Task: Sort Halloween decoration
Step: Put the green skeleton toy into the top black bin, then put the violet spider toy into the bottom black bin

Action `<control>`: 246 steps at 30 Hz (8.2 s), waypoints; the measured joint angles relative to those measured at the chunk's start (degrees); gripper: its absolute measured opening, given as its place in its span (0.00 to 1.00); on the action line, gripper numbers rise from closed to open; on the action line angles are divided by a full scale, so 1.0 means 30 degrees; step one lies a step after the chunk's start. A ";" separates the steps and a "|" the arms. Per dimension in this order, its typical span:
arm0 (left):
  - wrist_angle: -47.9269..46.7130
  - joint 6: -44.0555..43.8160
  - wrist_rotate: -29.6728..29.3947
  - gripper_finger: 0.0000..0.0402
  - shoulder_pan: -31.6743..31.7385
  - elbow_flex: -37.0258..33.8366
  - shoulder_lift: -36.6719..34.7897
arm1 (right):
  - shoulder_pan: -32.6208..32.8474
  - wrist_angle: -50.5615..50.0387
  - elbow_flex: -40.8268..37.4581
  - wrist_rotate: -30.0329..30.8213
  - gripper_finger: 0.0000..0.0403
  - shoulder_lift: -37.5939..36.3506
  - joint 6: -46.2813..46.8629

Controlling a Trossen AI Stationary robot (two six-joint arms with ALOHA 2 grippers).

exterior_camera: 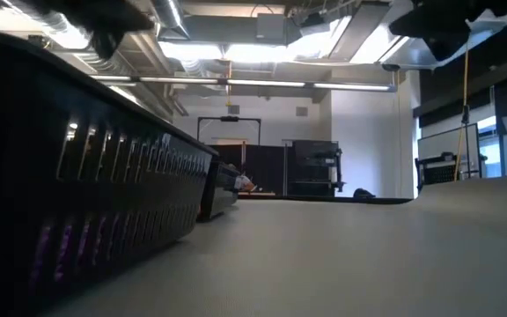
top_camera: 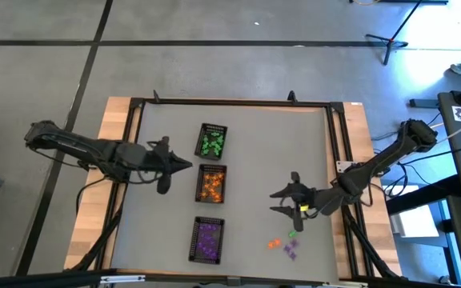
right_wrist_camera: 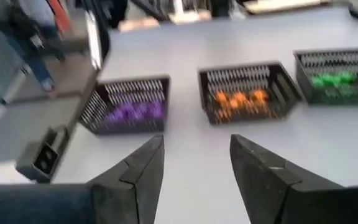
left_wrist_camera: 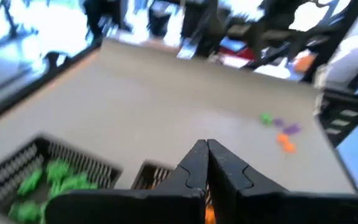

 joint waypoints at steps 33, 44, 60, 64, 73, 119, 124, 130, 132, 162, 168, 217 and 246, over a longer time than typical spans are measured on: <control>1.3259 0.4798 -0.0262 0.00 -0.1667 -0.4707 -0.2148 | 0.4129 -1.1853 0.6262 -0.1957 0.45 0.4074 0.5340; 1.3214 0.4798 -0.0247 0.00 -0.1666 -0.4707 -0.2148 | 0.4022 -1.4537 0.8077 -0.8630 0.45 0.9624 0.7334; 1.3214 0.4798 -0.0247 0.00 -0.1666 -0.4707 -0.2148 | 0.3826 -1.4918 0.6357 -0.6569 0.45 1.1138 0.7386; 1.3214 0.4798 -0.0247 0.00 -0.1666 -0.4707 -0.2148 | 0.3746 -1.4603 0.5825 -0.6260 0.40 1.1039 0.7401; 1.3214 0.4798 -0.0247 0.00 -0.1666 -0.4707 -0.2148 | 0.3295 -1.5051 0.5780 -0.5426 0.05 1.0802 0.6099; 1.3148 0.4798 -0.0247 0.00 -0.1673 -0.4714 -0.2141 | -1.7107 0.2727 0.9891 -1.4302 0.48 1.1949 -0.4979; 1.3141 0.4798 -0.0254 0.00 -0.1673 -0.4714 -0.2141 | -1.7056 -0.1002 0.9898 -1.5869 0.59 1.0414 -0.5350; 1.3147 0.4798 -0.0253 0.00 -0.1673 -0.4714 -0.2141 | -1.4499 -0.8669 0.9887 -1.6332 0.57 0.7974 -0.5688; 1.3140 0.4798 -0.0247 0.00 -0.1673 -0.4714 -0.2141 | -1.2709 -1.0888 0.9903 -1.5375 0.55 0.7391 -0.5519; 1.2966 0.4798 -0.0247 0.00 -0.1673 -0.4714 -0.2145 | 0.4291 -1.0712 0.3571 -0.6346 0.50 0.8793 1.2127; 1.2866 0.4798 -0.0247 0.00 -0.1673 -0.4714 -0.2141 | 0.4284 -0.9467 0.2795 -0.6590 0.50 0.9085 1.2485; 1.2844 0.4798 -0.0247 0.00 -0.1671 -0.4712 -0.2141 | 0.3752 -1.3733 0.5170 -0.5637 0.28 1.0644 1.3267; 1.2711 0.4798 -0.0251 0.00 -0.1673 -0.4711 -0.2142 | -0.0390 -0.6802 0.5105 -0.5010 0.00 0.8400 0.5400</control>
